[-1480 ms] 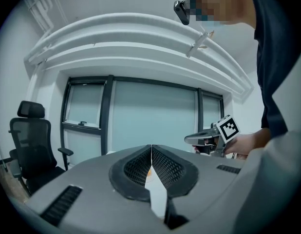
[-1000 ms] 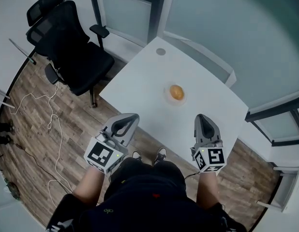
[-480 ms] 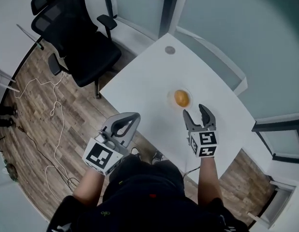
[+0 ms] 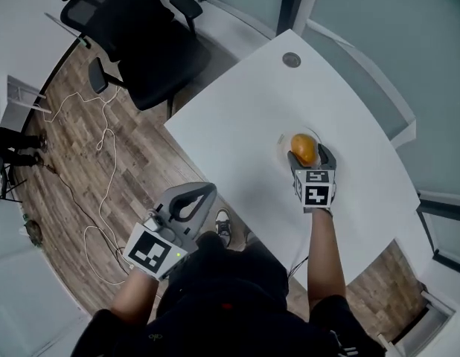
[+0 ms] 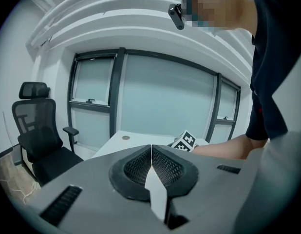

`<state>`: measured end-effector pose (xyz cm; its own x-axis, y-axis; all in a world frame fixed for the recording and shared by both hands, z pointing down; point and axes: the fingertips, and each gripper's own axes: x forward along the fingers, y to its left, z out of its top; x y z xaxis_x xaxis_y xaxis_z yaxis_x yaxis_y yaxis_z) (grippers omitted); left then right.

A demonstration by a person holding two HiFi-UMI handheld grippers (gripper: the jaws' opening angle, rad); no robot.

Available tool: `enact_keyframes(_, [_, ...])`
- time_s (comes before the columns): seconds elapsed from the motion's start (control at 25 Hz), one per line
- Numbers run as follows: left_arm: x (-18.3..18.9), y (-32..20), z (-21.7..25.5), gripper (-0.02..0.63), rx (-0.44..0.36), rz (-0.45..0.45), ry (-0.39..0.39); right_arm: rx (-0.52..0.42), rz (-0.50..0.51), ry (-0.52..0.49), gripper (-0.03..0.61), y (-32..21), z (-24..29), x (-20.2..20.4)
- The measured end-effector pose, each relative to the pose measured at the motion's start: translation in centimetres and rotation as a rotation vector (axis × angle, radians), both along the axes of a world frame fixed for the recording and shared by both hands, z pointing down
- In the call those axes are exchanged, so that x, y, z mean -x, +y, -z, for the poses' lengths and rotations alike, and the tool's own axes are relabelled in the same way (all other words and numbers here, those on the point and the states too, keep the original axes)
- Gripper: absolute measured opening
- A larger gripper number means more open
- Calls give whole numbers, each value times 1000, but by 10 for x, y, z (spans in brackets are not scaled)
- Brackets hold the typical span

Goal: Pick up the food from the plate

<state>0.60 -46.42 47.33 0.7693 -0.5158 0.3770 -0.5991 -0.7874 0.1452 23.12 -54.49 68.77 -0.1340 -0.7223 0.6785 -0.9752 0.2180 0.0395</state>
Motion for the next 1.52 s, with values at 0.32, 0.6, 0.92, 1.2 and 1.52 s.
enact_keyframes(0.32, [7,6,-8,23,18,18,-16,7,27,36,354,-10,-22,2])
enact_keyframes(0.6, [4,15,11,23,-21,-15,29,-180,40,-1,354,17,64,17])
enact_keyframes(0.92, [-15,35,55,23,-103,-113,120,-398,3,-81,354,87,200,33])
enact_keyframes(1.2, [-35,47,96,23,-169,-178,193,-568,-45,-76,354,149,295,25])
enact_keyframes(1.52, [-46,63,134,23,-250,-229,237,-725,-110,-27,354,198,359,19])
